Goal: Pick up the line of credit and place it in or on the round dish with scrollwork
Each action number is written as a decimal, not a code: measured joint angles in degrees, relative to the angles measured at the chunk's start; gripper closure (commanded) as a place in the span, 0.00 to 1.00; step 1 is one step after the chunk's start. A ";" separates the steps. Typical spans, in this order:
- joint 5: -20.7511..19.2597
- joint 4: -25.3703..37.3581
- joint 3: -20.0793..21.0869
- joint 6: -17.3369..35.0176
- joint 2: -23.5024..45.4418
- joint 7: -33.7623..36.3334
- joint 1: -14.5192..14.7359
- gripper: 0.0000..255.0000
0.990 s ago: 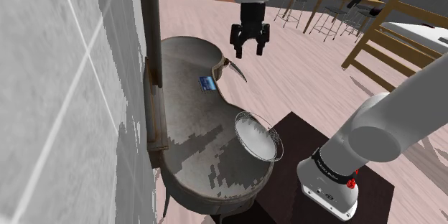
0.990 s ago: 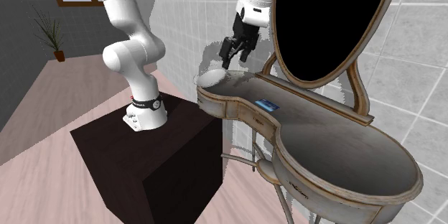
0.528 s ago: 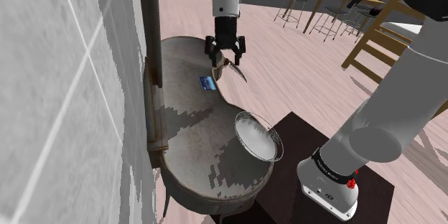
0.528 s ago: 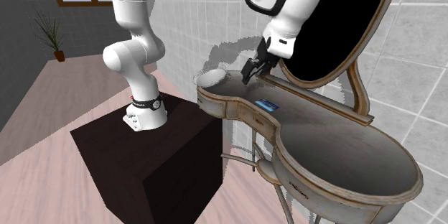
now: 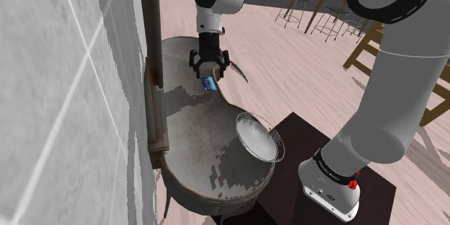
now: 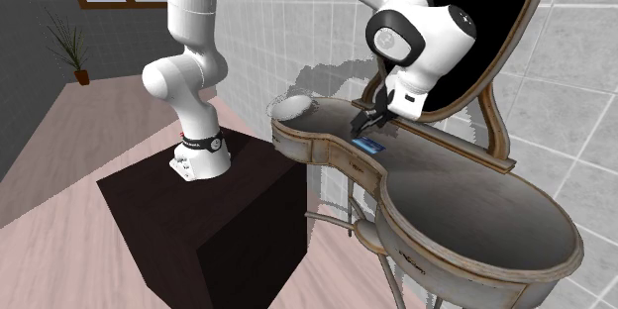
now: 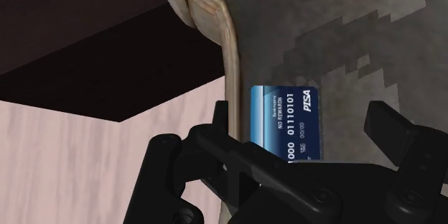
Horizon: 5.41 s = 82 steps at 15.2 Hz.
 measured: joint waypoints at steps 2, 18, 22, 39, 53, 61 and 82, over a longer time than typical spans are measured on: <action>0.21 -1.66 0.08 1.54 -0.05 -0.14 0.16 0.00; 0.54 -4.62 0.29 4.11 -0.51 -0.36 0.50 1.00; 0.55 -4.61 0.30 4.10 -0.51 -0.36 0.51 1.00; 0.78 1.01 0.40 -5.51 -4.86 2.12 0.07 1.00; 3.55 -12.20 1.73 -6.48 -19.76 4.22 1.12 1.00; 8.12 -29.14 4.08 -4.49 -35.86 6.63 3.64 1.00; 16.93 -50.77 9.68 3.07 -51.61 8.42 8.54 1.00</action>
